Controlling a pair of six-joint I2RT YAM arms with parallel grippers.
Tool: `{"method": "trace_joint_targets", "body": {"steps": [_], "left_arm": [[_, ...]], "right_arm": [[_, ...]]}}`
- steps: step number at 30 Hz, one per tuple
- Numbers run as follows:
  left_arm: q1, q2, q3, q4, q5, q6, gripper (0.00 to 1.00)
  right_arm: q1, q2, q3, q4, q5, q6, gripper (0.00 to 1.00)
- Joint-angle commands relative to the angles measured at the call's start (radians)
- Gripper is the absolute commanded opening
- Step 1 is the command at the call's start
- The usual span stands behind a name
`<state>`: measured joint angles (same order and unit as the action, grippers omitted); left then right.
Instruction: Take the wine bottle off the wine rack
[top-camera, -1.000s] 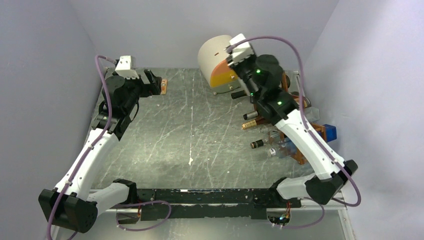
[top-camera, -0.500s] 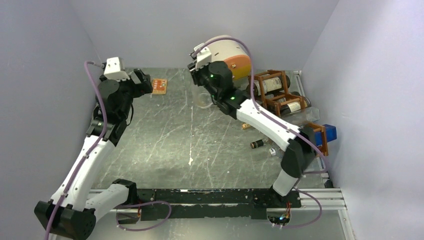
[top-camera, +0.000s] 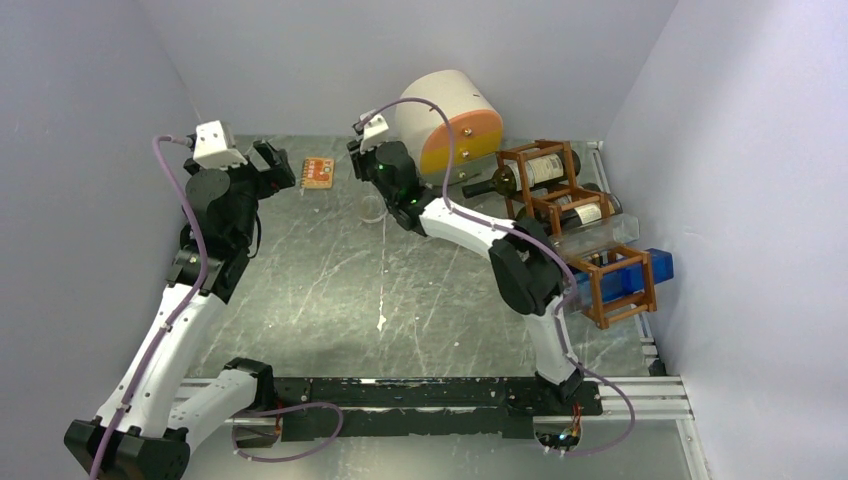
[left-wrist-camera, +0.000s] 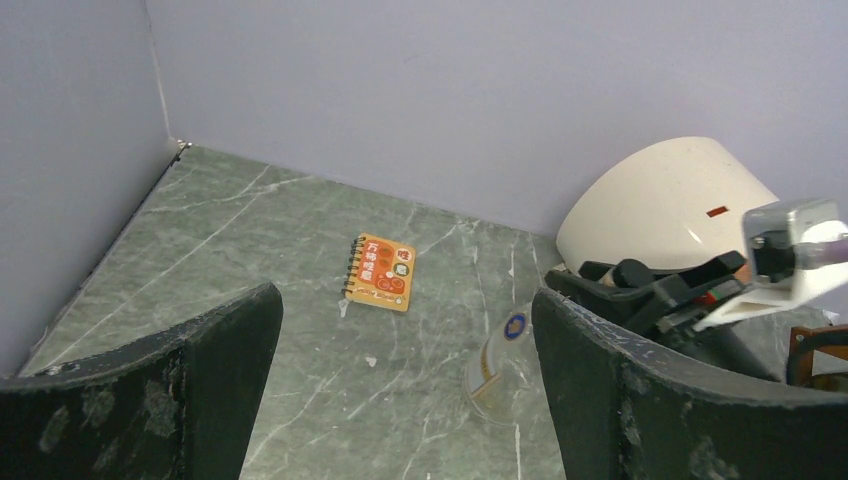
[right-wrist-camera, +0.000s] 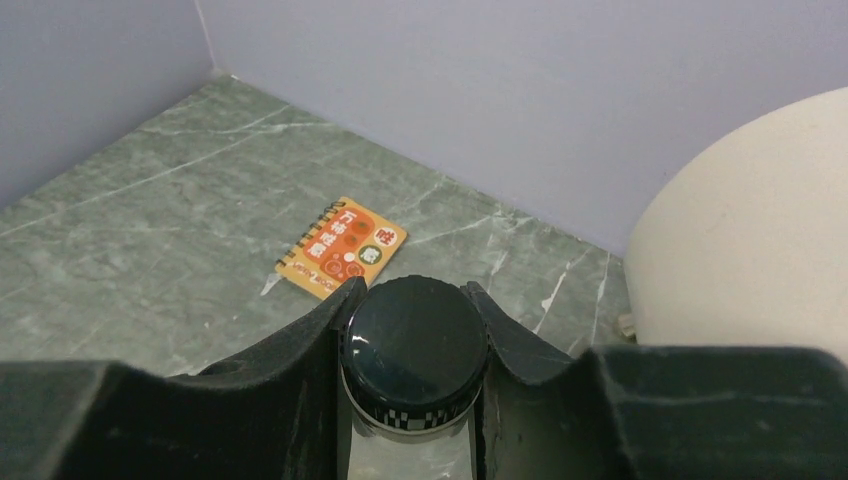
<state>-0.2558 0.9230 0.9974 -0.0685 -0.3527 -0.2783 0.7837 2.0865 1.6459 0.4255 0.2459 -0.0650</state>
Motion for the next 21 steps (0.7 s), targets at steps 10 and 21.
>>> {"method": "trace_joint_targets", "body": {"steps": [10, 21], "left_arm": [[0.003, -0.004, 0.001, 0.024, -0.014, -0.007, 0.98], [0.003, -0.004, -0.005, 0.039, 0.032, 0.007, 0.98]], "right_arm": [[-0.008, 0.056, 0.064, 0.425, 0.03, 0.005, 0.0], [-0.007, 0.031, -0.003, 0.436, 0.031, 0.01, 0.47]]}}
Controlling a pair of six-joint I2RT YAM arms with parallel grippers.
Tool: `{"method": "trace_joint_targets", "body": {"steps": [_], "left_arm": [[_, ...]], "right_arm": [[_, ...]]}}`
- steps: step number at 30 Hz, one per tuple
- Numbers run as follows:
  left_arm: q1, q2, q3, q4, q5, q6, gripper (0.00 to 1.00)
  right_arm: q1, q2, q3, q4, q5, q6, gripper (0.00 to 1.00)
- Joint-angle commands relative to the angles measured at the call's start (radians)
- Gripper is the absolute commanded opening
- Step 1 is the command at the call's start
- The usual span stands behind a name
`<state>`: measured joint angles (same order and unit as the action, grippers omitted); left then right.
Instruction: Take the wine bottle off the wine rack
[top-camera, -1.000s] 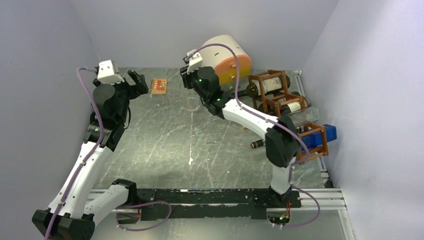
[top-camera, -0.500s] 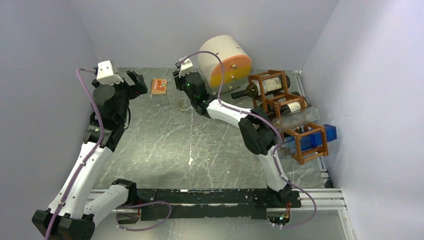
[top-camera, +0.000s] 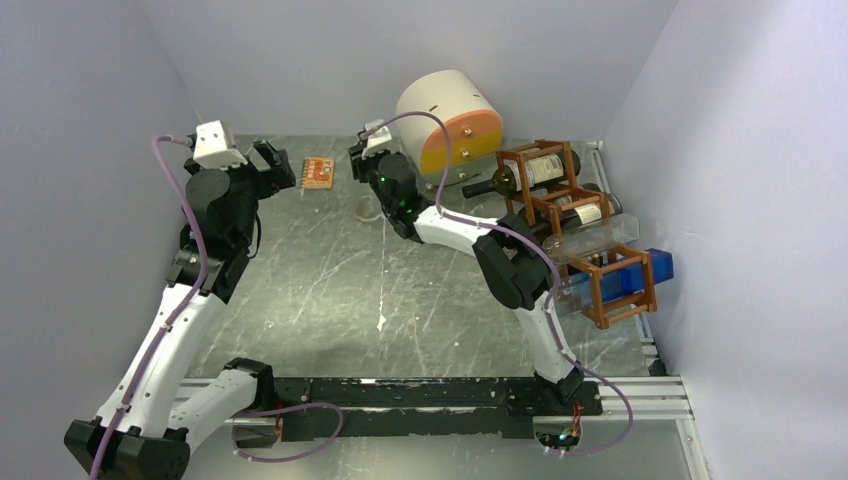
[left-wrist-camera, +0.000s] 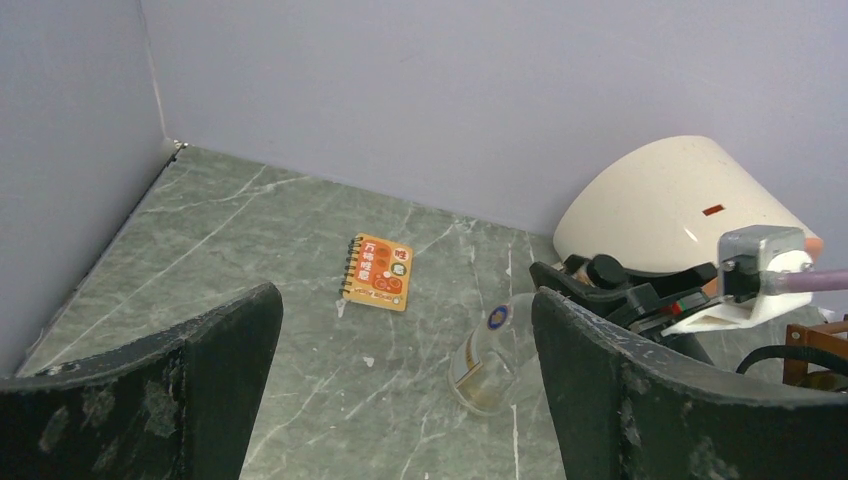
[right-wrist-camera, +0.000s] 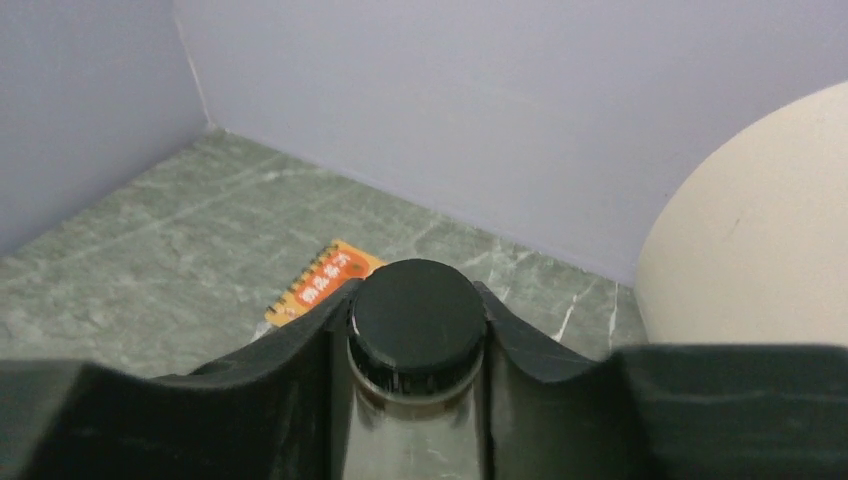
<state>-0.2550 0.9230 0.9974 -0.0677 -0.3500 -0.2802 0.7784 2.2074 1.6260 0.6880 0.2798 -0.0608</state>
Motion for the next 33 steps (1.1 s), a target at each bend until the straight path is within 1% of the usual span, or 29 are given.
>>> {"method": "trace_joint_targets", "body": {"steps": [1, 2, 5, 6, 9, 11, 13, 16, 19, 22, 25, 27, 29, 31, 33], "left_arm": [[0.002, -0.004, -0.005, 0.039, 0.032, 0.008, 0.98], [0.002, -0.005, -0.005, 0.039, 0.034, 0.008, 0.98], [0.002, -0.007, -0.001, 0.034, 0.04, 0.01, 0.98], [0.002, -0.009, 0.001, 0.032, 0.043, 0.012, 0.98], [0.002, -0.016, -0.004, 0.042, 0.057, 0.015, 0.98], [0.002, -0.018, -0.01, 0.051, 0.07, 0.022, 0.98], [0.002, -0.014, -0.015, 0.058, 0.08, 0.029, 0.98], [0.002, -0.003, -0.016, 0.064, 0.102, 0.038, 0.98], [0.002, 0.009, -0.019, 0.075, 0.14, 0.043, 0.98], [0.002, 0.029, -0.028, 0.089, 0.169, 0.037, 0.98], [-0.001, 0.049, -0.024, 0.09, 0.193, 0.043, 0.98], [-0.005, 0.054, -0.027, 0.091, 0.191, 0.034, 0.98], [-0.009, 0.053, -0.023, 0.091, 0.187, 0.006, 0.98], [-0.009, 0.055, -0.002, 0.096, 0.225, -0.014, 0.98], [-0.009, 0.068, 0.053, 0.089, 0.263, -0.039, 0.98]], "right_arm": [[-0.003, -0.104, 0.01, 0.166, -0.014, 0.006, 0.56], [-0.003, -0.118, 0.0, 0.161, -0.028, 0.007, 0.67], [-0.002, -0.176, -0.026, 0.138, -0.06, 0.008, 0.92], [-0.002, -0.2, -0.031, 0.117, -0.071, 0.006, 0.99], [-0.002, -0.301, -0.04, 0.01, -0.102, 0.012, 1.0], [-0.001, -0.389, -0.058, -0.102, -0.135, 0.023, 1.0], [0.0, -0.49, -0.106, -0.257, -0.178, 0.024, 1.0], [-0.001, -0.657, -0.214, -0.465, -0.244, -0.014, 1.0], [0.001, -0.826, -0.356, -0.653, -0.238, -0.026, 1.0], [0.001, -1.006, -0.483, -0.784, -0.249, -0.014, 1.0], [0.001, -1.181, -0.564, -0.876, -0.252, 0.019, 1.0], [0.001, -1.265, -0.586, -0.937, -0.255, 0.017, 1.0], [0.001, -1.324, -0.574, -1.015, -0.241, -0.012, 1.0], [0.001, -1.349, -0.526, -1.153, -0.211, -0.061, 1.0], [0.001, -1.353, -0.467, -1.285, -0.172, -0.12, 1.0]]}}
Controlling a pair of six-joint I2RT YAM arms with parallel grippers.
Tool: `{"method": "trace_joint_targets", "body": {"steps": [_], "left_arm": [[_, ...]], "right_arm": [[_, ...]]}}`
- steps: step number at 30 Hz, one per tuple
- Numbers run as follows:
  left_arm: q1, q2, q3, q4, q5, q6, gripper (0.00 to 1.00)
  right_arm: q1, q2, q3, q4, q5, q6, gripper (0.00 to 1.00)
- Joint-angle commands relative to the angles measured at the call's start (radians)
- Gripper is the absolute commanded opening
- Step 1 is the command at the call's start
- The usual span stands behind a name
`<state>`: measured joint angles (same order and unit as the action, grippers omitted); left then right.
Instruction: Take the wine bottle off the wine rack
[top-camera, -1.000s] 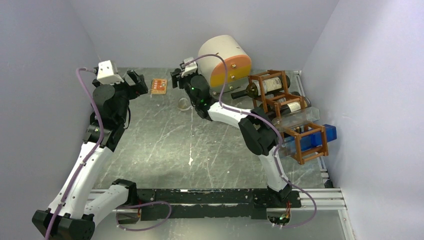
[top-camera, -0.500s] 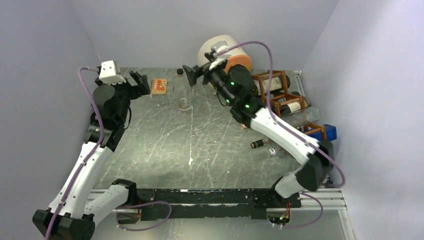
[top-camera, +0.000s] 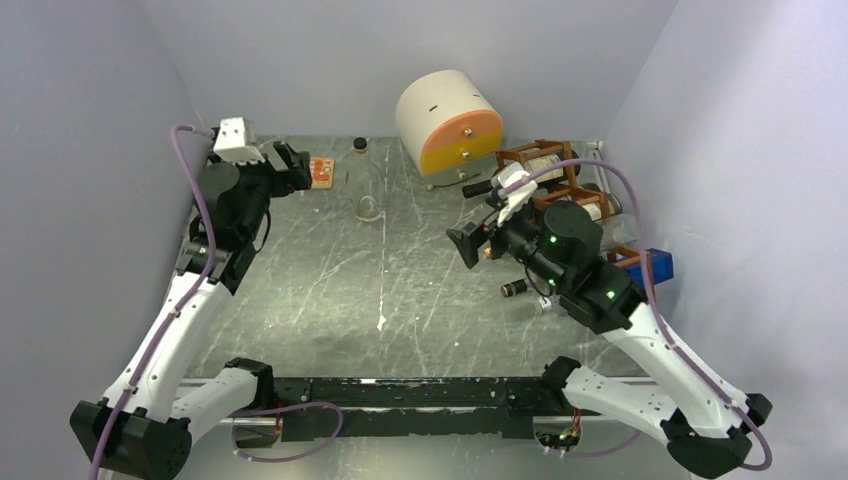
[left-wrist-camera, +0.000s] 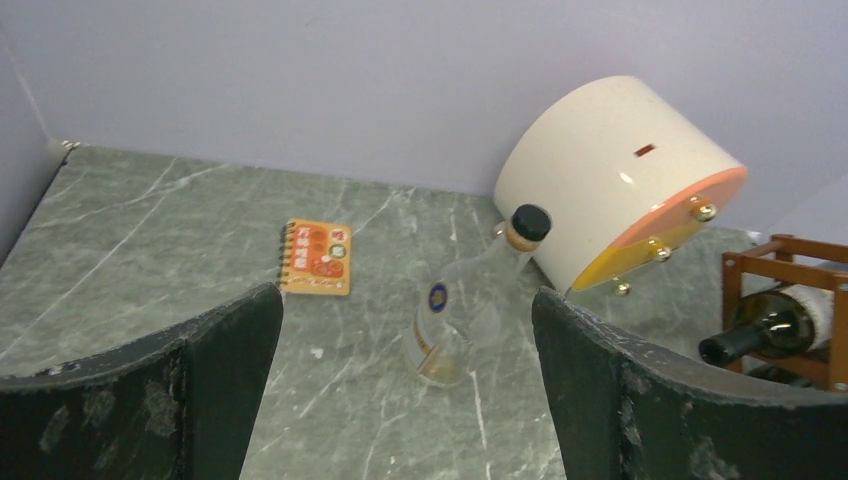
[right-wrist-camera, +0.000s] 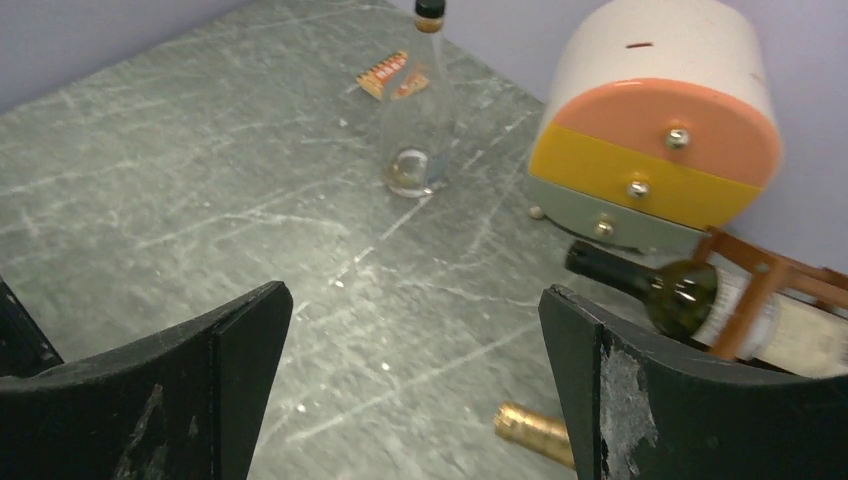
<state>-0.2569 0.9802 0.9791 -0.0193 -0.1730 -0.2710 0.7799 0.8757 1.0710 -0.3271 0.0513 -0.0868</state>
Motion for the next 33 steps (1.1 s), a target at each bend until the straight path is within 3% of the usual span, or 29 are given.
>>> {"method": "trace_joint_targets", "body": {"steps": [1, 8, 17, 23, 33], "left_arm": [[-0.007, 0.019, 0.095, 0.041, 0.108, -0.052, 0.98], [-0.007, 0.068, 0.217, 0.08, 0.137, -0.017, 0.98], [0.004, 0.018, 0.116, 0.143, 0.138, 0.002, 0.98], [0.034, -0.038, 0.065, 0.149, 0.174, -0.026, 0.98], [-0.026, -0.087, 0.057, 0.139, 0.105, 0.013, 0.98]], "right_arm": [[-0.001, -0.022, 0.116, -0.328, 0.079, -0.124, 1.0], [0.0, -0.033, 0.213, -0.636, 0.053, -0.334, 1.0], [-0.001, -0.059, 0.149, -0.815, 0.256, -0.62, 1.0], [0.001, -0.045, 0.047, -0.829, 0.407, -0.812, 1.0], [-0.001, 0.034, -0.058, -0.684, 0.48, -0.973, 1.0]]}}
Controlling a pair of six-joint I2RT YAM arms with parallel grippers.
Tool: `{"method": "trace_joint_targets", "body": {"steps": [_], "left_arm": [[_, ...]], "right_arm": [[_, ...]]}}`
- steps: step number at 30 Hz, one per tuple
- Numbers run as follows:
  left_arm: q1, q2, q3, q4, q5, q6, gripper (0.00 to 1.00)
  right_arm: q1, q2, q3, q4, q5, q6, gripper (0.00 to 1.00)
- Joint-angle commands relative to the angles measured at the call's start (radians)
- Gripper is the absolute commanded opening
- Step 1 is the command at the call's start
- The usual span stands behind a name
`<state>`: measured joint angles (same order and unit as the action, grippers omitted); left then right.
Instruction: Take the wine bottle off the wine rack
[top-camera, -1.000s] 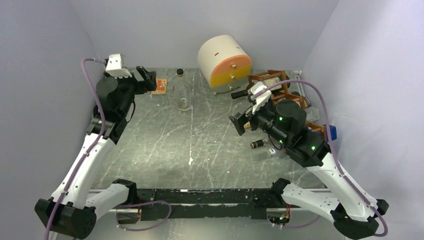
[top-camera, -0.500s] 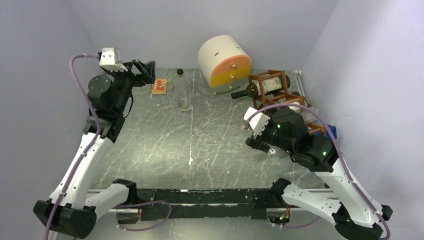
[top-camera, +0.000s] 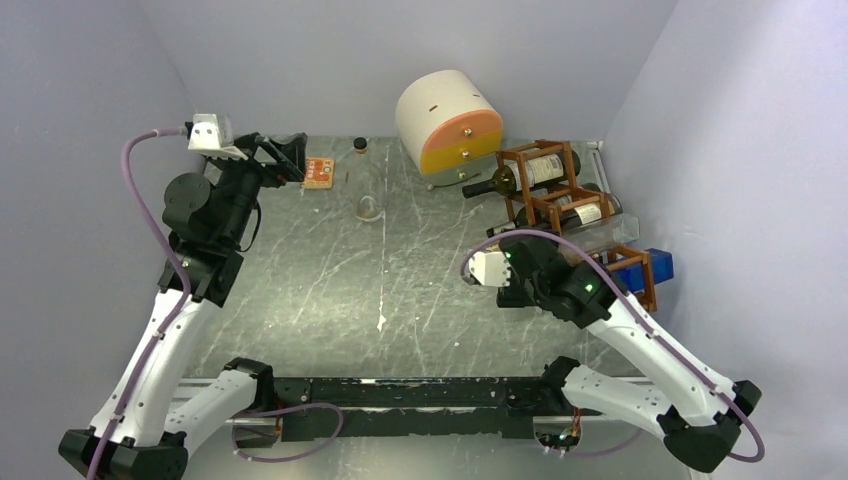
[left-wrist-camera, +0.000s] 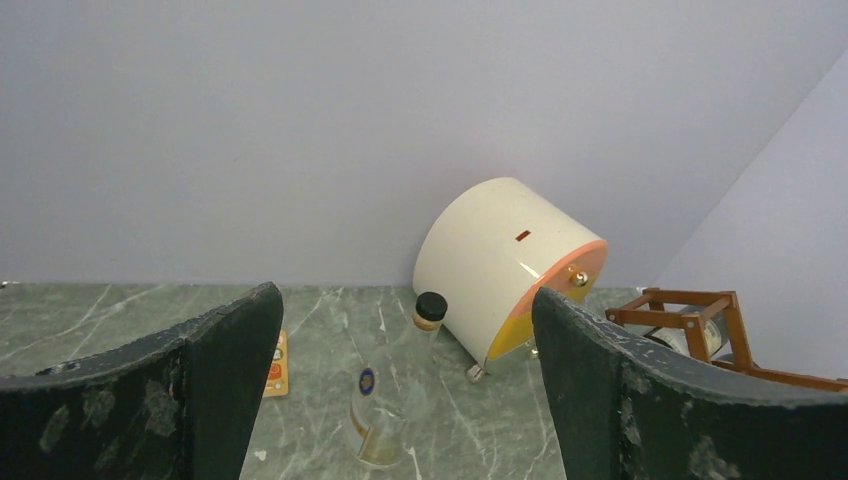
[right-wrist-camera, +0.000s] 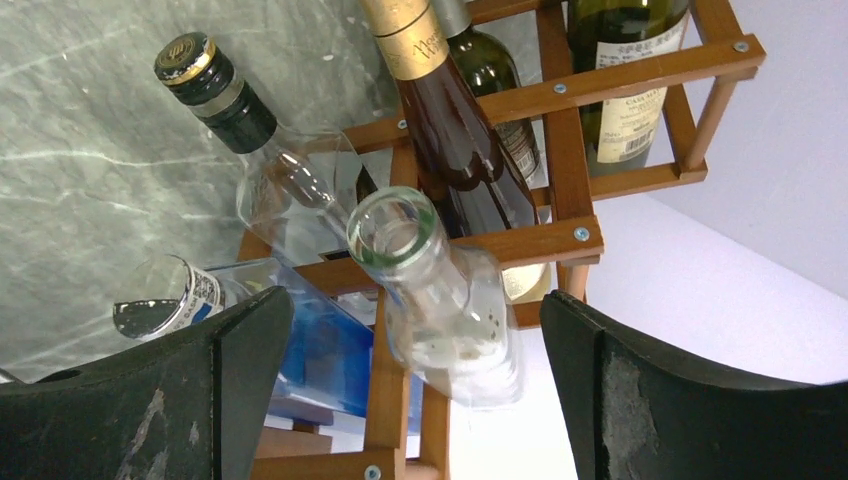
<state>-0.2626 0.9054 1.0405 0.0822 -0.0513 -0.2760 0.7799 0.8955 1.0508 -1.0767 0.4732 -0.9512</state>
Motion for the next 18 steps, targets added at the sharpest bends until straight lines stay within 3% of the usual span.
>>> {"method": "trace_joint_targets", "body": {"steps": [1, 12, 18], "left_arm": [[-0.026, -0.012, -0.005, 0.037, -0.017, 0.018, 0.98], [-0.047, -0.004, -0.008, 0.035, -0.044, 0.034, 0.98], [-0.047, -0.005, -0.014, 0.04, -0.043, 0.034, 0.98]], "right_arm": [[-0.002, 0.021, -0.041, 0.068, 0.06, -0.113, 1.0], [-0.012, 0.013, -0.192, 0.196, 0.152, -0.213, 0.88], [-0.063, 0.007, -0.211, 0.261, 0.118, -0.257, 0.84]]}}
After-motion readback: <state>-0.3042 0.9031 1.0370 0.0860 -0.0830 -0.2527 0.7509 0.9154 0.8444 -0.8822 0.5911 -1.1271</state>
